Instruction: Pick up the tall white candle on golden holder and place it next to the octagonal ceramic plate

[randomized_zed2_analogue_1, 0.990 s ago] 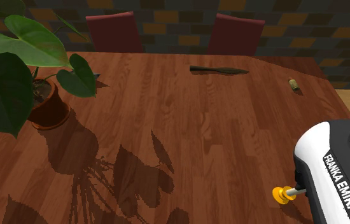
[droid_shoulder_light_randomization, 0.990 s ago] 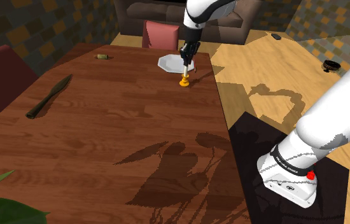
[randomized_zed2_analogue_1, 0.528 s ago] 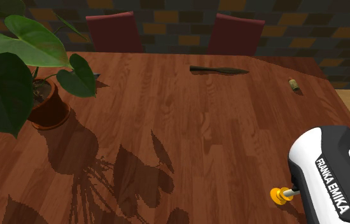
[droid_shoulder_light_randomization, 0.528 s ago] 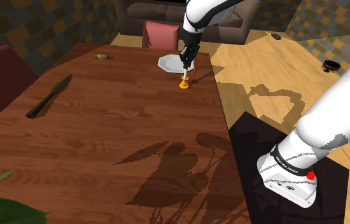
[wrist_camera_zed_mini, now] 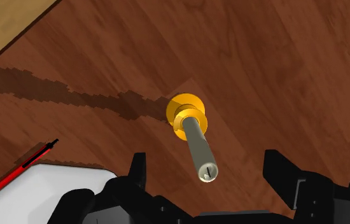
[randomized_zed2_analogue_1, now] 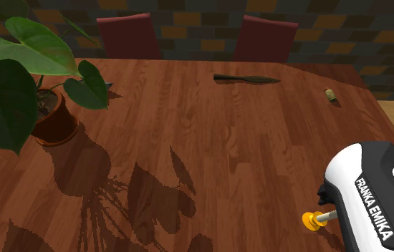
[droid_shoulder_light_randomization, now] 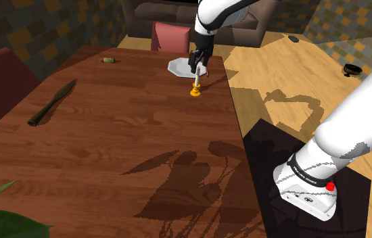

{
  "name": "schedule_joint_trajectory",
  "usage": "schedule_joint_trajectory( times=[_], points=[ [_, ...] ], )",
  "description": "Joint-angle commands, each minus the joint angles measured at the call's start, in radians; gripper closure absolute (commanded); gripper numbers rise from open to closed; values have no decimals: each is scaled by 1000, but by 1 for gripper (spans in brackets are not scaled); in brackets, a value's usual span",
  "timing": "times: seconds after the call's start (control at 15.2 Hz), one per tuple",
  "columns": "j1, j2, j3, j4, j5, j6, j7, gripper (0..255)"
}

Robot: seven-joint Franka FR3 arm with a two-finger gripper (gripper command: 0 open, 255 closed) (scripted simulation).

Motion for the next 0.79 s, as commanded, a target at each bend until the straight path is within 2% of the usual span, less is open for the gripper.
schedule_joint_trajectory(
  times=[0.0, 0.26, 0.73],
  points=[
    [0, 0, 0, 0, 0, 0, 0, 0],
    [-3, -55, -1, 67, 16, -120, -11, 0],
    [-3, -55, -1, 67, 16, -120, -11, 0]
  ],
)
